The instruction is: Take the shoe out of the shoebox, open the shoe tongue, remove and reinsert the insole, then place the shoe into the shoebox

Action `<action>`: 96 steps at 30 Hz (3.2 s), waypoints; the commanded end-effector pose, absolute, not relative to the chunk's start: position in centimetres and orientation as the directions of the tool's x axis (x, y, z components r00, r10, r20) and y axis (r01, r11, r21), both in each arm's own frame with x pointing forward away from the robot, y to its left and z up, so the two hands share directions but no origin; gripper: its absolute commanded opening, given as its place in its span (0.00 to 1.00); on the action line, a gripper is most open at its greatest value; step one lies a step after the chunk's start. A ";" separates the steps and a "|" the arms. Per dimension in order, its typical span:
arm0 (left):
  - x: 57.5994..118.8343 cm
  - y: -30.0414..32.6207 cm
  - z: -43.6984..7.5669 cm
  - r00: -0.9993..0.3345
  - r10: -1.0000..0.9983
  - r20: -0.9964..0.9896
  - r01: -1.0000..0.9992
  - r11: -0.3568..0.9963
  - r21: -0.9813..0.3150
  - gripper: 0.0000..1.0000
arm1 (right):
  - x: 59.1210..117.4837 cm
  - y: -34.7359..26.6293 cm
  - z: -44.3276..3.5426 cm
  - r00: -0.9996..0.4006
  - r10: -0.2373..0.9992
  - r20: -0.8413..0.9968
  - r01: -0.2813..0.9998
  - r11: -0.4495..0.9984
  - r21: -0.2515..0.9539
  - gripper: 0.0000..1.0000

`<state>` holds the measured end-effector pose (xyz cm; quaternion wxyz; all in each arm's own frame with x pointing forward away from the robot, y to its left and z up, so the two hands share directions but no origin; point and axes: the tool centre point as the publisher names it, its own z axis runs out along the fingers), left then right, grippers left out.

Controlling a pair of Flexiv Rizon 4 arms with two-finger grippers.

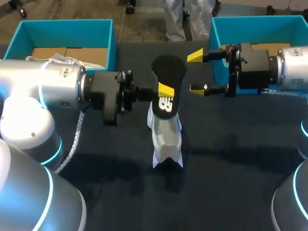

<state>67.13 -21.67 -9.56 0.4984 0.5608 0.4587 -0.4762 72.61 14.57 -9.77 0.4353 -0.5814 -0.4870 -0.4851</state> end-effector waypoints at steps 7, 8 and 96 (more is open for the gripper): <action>65.9 -23.2 -10.9 0.179 0.019 -0.984 0.981 -0.074 0.177 0.00 | 73.4 17.1 -10.7 0.070 0.134 0.989 0.992 -0.115 -0.054 1.00; 65.8 -23.4 -10.9 0.191 0.015 -0.982 0.978 -0.084 0.189 0.00 | 73.4 17.2 -10.7 0.071 0.135 0.988 0.992 -0.113 -0.056 1.00; 69.8 -18.7 -8.7 -0.123 0.647 -0.753 0.992 0.093 -0.082 1.00 | 73.5 17.9 -16.7 0.096 0.122 0.988 0.991 -0.101 -0.084 0.00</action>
